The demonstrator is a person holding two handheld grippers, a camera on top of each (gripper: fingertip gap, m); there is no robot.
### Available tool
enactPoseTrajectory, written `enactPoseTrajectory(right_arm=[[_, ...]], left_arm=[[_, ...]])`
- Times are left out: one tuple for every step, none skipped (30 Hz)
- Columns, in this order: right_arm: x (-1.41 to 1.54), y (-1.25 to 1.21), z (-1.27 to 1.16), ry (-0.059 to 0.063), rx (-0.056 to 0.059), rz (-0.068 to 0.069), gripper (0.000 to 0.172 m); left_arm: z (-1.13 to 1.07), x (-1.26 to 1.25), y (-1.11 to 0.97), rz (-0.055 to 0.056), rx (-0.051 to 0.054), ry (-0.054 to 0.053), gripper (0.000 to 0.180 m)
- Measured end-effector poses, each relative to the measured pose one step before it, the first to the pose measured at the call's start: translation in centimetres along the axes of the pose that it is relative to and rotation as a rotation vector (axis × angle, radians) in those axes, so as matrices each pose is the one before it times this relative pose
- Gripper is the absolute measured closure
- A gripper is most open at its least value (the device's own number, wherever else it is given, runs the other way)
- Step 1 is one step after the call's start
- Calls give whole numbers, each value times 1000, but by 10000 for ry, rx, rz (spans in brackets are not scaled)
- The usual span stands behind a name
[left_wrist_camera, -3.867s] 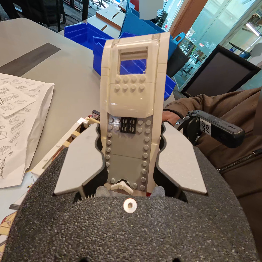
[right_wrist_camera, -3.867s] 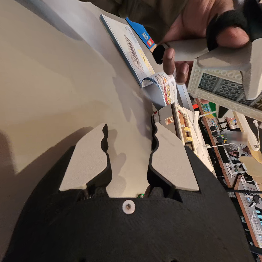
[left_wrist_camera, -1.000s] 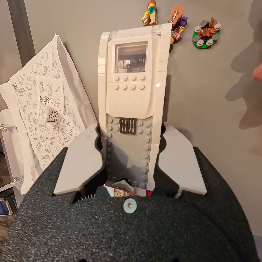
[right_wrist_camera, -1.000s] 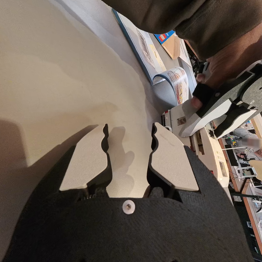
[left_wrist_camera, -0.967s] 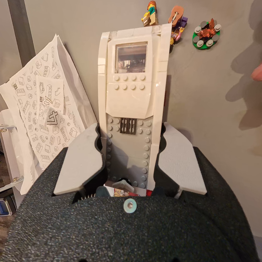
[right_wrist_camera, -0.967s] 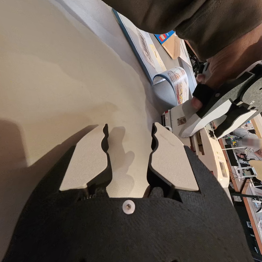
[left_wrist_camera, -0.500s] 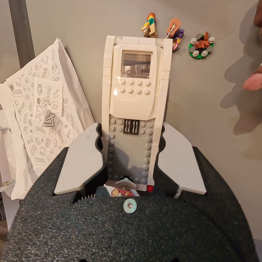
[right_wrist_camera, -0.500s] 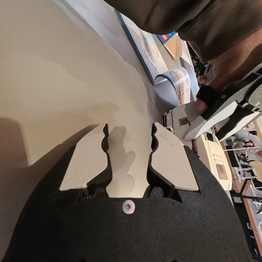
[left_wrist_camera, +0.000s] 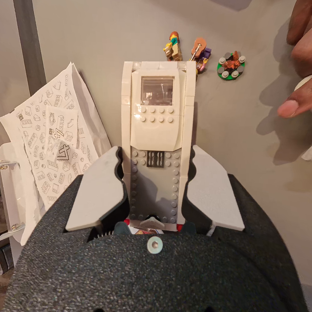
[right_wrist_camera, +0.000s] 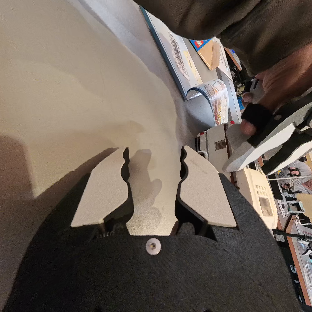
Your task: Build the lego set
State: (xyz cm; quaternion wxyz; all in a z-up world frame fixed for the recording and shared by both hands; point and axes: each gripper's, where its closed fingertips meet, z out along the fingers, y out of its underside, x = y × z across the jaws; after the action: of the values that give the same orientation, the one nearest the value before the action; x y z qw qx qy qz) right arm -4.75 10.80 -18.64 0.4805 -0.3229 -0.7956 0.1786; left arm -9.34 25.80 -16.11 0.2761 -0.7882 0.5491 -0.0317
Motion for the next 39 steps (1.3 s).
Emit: enactPoseTrajectory(right_arm=[[-7,8,-8,2,-5,-10,113],[5,3,-1,1,-2,-5,113],[-10,-17,-3,-7,3,1,113],[-18,-6,3,-14,5,0,113],[-37,2,0,-11,-1,-10,113],[-27,-2,4,-5,-6,-19,113],[-35,0,18,-9,-6,-20,113],[-29,2,7,-10,-3,-16,113],[-30,-2,9,-8,-1,-11,114],[-19,5,9,-4,0,-9,114],[-8,3,2,0,-4,-7,114],[14,12,-2,5,-4,-1,114],[17,1,-4,5,1,3,114],[23,-4,-6,0,5,5,114],[5,-1,-10,-1,5,5,114],[-7,5,5,-1,1,-1,114],[-8,9,3,-5,-3,-7,114],[-24,8,7,-9,-3,-10,114],[-28,13,13,-7,-2,-10,114],[-21,-5,2,-5,-3,-7,114],[-8,8,3,-3,-2,-4,114],[3,0,0,2,0,0,114],[22,3,-5,8,-1,2,114],[17,17,-1,5,-2,4,114],[15,6,-3,0,2,7,114],[4,-3,-2,-2,3,10,114],[2,5,2,0,2,7,114],[9,-9,-3,1,3,-1,114],[-7,-5,-15,0,3,-10,114],[17,-7,-22,8,1,-19,114],[38,-8,-48,24,-3,-31,113],[108,-5,-72,49,-6,-39,113],[180,8,-97,76,-10,-40,113],[279,17,-134,104,-11,-29,113],[381,38,-159,129,-13,-2,113],[466,51,-188,138,-12,48,113],[557,13,-203,141,3,128,112],[647,25,-199,141,17,223,112],[700,43,-157,103,7,313,112]], left_arm=[[11,2,-30,-21,21,69,104],[2,-13,-7,-25,8,65,104],[1,-24,13,-18,-4,59,104],[-4,-15,18,-14,-15,65,104],[5,0,11,-13,-21,95,104],[-13,0,21,-7,-33,100,104],[-6,-6,11,-2,-36,109,104],[-1,1,-2,1,-32,113,104],[30,-34,-28,10,-31,77,104],[36,-27,-56,24,-24,61,104],[77,27,-14,11,-63,82,104],[107,7,75,4,-118,66,104],[44,-2,-78,36,-5,38,104],[17,52,-64,37,-9,47,104],[3,53,-6,11,-28,57,104],[-7,40,17,-7,-32,43,104],[-19,55,46,-16,-28,61,104],[-25,46,55,-12,-33,49,104],[-35,-32,74,-6,-41,-5,104],[-7,-57,39,-18,-24,-38,104],[-5,-57,70,-17,-36,-61,104],[-9,-36,90,-6,-33,-66,104],[-31,-34,85,-8,-7,-83,103],[-48,-11,40,-28,37,-69,103],[-92,-19,2,-55,84,-82,102],[-148,-81,-40,-81,130,-131,102],[-189,-89,-61,-91,158,-153,101],[-249,-74,-42,-83,164,-167,100],[-315,-135,-8,-87,167,-224,99],[-417,-205,-27,-125,193,-306,98],[-542,-205,-67,-171,263,-363,97],[-650,-126,-104,-204,351,-368,97],[-751,-26,-94,-236,415,-354,97],[-795,2,-37,-270,447,-381,97],[-796,5,41,-296,450,-394,97],[-777,51,164,-312,432,-366,97],[-729,76,241,-333,426,-324,98],[-665,98,330,-350,382,-276,98],[-634,114,410,-329,322,-235,99]])
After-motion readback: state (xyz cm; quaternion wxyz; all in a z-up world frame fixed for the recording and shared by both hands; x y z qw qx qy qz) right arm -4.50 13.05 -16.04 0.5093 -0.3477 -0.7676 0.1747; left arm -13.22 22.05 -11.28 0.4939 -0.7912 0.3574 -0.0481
